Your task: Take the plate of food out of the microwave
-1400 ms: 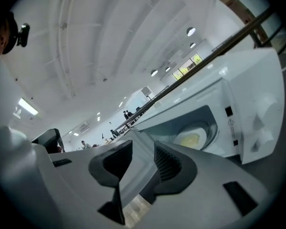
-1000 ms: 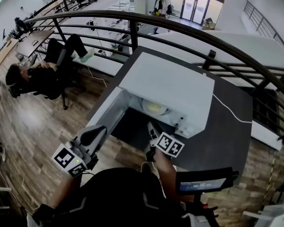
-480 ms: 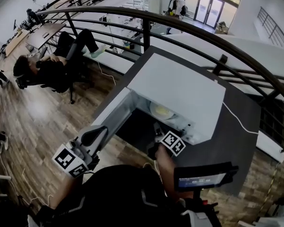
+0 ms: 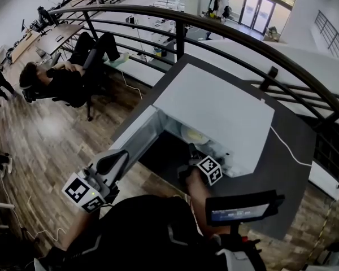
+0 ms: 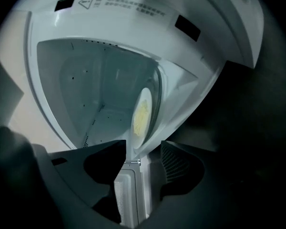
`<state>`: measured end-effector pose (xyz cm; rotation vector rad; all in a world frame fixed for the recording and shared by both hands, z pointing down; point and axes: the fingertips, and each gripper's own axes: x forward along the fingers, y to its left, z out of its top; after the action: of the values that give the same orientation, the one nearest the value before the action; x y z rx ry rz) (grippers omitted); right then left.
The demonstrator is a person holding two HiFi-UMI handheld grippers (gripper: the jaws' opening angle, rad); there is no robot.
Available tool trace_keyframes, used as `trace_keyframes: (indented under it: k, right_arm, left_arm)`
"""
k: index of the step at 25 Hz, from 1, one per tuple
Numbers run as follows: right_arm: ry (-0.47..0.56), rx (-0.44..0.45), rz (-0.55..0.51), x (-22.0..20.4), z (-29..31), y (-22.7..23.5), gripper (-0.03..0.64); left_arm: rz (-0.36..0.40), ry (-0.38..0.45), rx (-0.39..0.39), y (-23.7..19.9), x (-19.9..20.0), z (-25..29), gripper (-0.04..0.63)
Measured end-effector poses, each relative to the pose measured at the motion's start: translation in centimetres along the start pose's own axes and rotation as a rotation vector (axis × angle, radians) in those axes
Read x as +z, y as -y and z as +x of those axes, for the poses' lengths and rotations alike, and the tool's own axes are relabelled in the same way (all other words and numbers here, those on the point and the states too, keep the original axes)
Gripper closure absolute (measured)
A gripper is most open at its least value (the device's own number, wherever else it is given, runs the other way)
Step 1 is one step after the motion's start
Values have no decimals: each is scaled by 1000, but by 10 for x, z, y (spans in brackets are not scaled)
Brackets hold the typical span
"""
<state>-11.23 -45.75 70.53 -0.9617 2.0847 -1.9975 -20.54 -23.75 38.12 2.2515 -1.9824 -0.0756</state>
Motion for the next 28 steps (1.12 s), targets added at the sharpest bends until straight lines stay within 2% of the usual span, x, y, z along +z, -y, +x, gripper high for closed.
trace_keyframes:
  k: [10, 19, 24, 28]
  right_arm:
    - [-27, -7, 94, -5, 24, 9, 408]
    - [-8, -1, 161, -1, 38, 18, 408]
    - [16, -7, 253, 0, 42, 21, 408]
    - [23, -9, 238, -2, 40, 19, 408]
  left_arm:
    - [-15, -3, 50, -8, -5, 6, 591]
    - [-24, 4, 91, -15, -18, 9, 591]
    - [-22, -2, 118, -17, -25, 1, 591]
    - [-20, -3, 138, -16, -22, -5, 591]
